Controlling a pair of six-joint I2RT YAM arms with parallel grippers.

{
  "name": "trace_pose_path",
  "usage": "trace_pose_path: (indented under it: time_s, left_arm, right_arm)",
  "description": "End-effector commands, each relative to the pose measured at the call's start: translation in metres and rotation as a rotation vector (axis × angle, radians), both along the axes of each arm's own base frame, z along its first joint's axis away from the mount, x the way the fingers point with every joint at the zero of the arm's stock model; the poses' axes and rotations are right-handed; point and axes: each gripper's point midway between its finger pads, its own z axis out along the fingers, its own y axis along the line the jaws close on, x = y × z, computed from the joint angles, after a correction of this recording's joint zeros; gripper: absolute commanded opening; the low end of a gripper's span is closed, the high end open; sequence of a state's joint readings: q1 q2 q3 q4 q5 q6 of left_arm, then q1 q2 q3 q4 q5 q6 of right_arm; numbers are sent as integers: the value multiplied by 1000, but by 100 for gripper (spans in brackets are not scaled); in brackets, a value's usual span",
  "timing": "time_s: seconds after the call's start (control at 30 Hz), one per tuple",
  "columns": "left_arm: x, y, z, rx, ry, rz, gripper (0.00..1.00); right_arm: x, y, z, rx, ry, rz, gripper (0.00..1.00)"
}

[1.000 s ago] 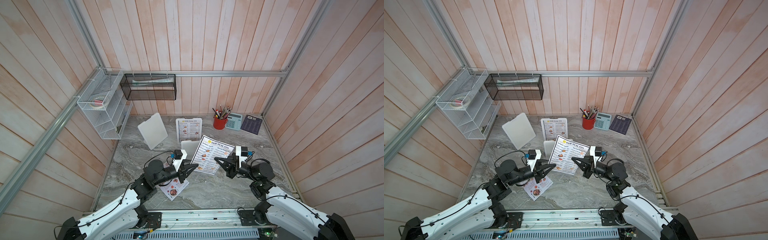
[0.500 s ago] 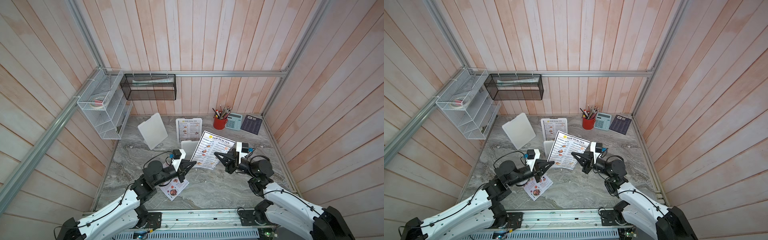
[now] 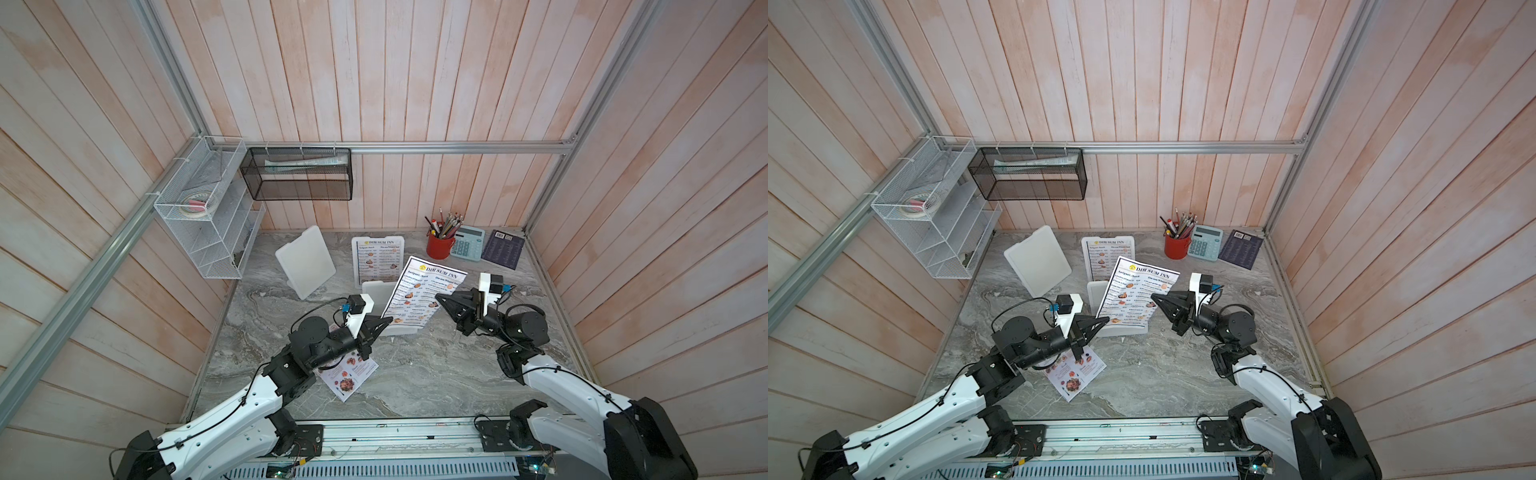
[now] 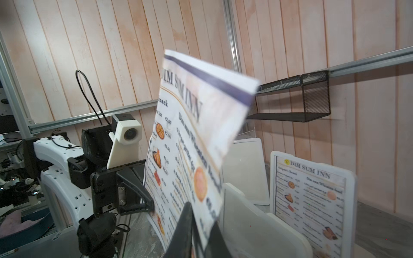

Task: Insert the menus into the narrow rack
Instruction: Pick up the menu from the center of the board.

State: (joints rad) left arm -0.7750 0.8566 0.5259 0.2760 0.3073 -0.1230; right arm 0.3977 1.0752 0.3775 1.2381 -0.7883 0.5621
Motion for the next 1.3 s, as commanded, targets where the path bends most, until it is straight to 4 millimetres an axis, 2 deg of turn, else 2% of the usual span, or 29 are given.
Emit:
trace_pose_path:
  time_s: [0.0,0.13,0.23,0.37,0.57,0.73,0.93,1.07,1.27]
  left_arm:
    - [9,-2,5,29,-18,25,0]
    - [18,-4,2,52,-7,47,0]
    - [24,-5,1,71,-24,58,0]
    - [38,0,2,68,-17,75,0]
    - [63,8,18,51,-7,87,0]
    - [72,15,32,22,-49,93,13]
    - [84,27,46,-33,-59,93,18]
    - [86,28,53,-50,-78,72,28]
    - [99,34,55,-57,-87,101,28]
  right_arm:
    - [-11,1,24,29,-87,64,12]
    - [-2,8,23,16,-83,85,8]
    - [8,11,22,4,-79,96,0]
    - [22,8,23,19,-78,91,0]
    - [49,15,41,44,-83,83,0]
    - [68,26,48,44,-97,97,0]
    - [91,39,51,47,-108,136,0]
    - [103,50,48,44,-96,170,0]
    - [119,60,48,35,-89,186,0]
